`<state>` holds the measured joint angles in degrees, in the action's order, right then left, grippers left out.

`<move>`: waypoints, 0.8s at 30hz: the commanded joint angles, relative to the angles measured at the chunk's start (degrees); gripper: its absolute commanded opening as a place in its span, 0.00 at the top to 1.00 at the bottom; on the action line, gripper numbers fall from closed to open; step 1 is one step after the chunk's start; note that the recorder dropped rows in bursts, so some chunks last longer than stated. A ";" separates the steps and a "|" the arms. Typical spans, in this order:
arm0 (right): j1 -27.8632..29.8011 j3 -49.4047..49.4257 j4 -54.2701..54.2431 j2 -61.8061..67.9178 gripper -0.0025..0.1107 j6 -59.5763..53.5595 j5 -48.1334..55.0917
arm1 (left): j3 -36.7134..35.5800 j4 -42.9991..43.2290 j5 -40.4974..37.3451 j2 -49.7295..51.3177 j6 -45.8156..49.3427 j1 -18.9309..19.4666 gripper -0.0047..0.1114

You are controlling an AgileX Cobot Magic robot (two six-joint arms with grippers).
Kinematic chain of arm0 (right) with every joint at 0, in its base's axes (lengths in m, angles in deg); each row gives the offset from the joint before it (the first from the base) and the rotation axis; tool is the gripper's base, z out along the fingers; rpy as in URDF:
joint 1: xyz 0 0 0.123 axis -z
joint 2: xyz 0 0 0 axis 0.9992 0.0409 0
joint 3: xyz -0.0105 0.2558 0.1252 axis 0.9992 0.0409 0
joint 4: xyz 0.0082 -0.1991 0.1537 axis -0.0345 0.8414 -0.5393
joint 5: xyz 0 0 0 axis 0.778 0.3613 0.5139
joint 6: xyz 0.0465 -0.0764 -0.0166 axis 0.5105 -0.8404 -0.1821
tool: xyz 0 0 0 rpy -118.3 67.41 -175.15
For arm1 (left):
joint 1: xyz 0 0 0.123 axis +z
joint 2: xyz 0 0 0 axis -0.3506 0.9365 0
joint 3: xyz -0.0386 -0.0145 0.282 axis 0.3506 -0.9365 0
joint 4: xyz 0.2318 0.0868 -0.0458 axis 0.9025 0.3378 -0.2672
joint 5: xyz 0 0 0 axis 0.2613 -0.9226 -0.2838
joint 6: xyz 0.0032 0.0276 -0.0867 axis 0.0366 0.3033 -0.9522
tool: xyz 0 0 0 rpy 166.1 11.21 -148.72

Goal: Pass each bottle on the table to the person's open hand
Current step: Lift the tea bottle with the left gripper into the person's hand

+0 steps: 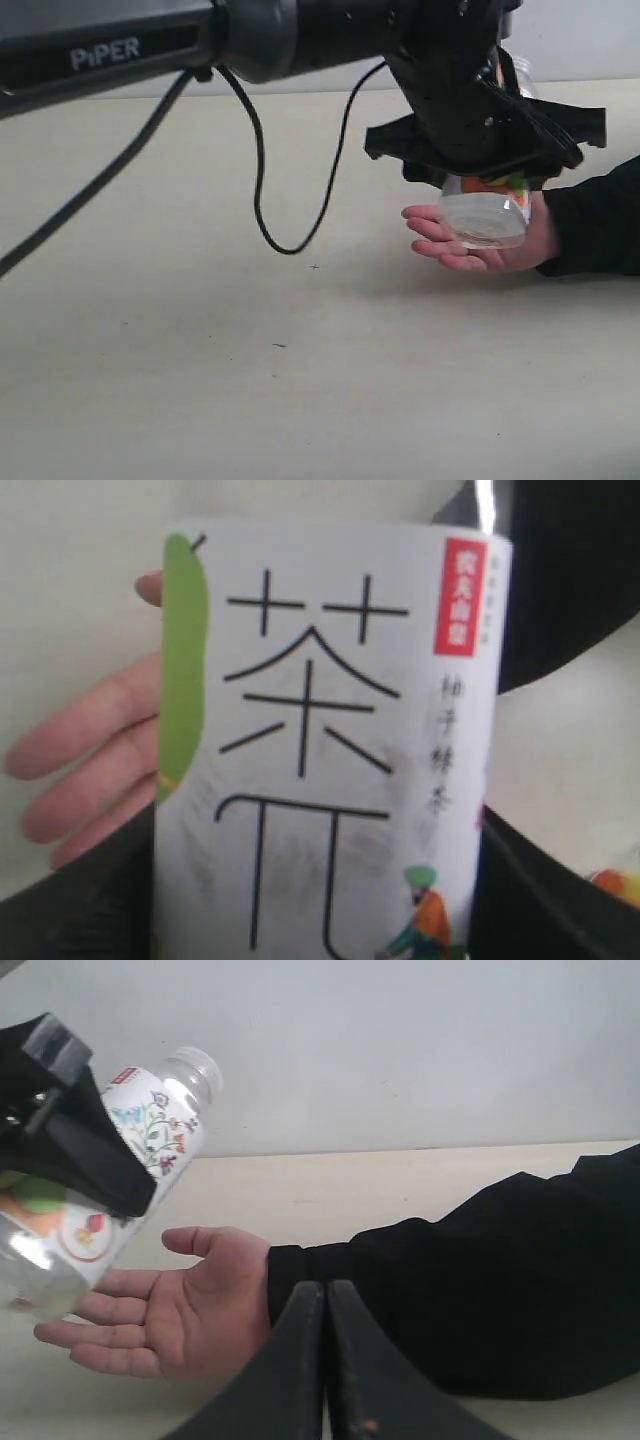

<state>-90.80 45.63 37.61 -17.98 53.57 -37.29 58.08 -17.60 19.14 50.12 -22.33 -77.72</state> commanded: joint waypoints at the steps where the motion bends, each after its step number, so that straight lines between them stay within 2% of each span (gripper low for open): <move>1: -0.18 0.29 0.42 -0.30 0.98 -0.30 -0.36 | -0.18 -0.85 7.24 2.09 -11.12 -0.69 0.96; 11: -0.18 0.29 0.42 -0.30 0.98 -0.32 -0.36 | -0.18 -1.53 7.33 8.24 -22.87 -0.48 0.96; 17: -0.18 0.29 0.42 -0.30 0.98 -0.19 -0.36 | -0.18 -1.53 8.40 8.63 -23.15 0.56 0.96; 19: -0.18 0.29 0.42 -0.30 0.98 -0.31 -0.36 | -0.18 -1.53 9.40 8.63 -23.15 0.66 0.85; 20: -0.18 0.29 0.42 -0.30 0.98 -0.31 -0.36 | -0.18 -1.53 9.63 8.63 -23.15 0.66 0.73; 21: -0.18 0.29 0.42 -0.30 0.98 -0.31 -0.36 | -0.18 -1.53 9.68 8.63 -23.15 0.66 0.66; 22: -0.18 0.29 0.42 -0.30 0.98 -0.31 -0.36 | -0.18 -1.53 9.68 8.63 -22.68 0.66 0.53; 24: -0.18 0.29 0.42 -0.30 0.98 -0.31 -0.36 | -0.18 -1.53 9.77 8.63 -21.73 0.66 0.38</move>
<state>-90.80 45.63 37.61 -17.98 53.57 -37.29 58.08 -19.07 28.03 59.04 -44.90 -77.22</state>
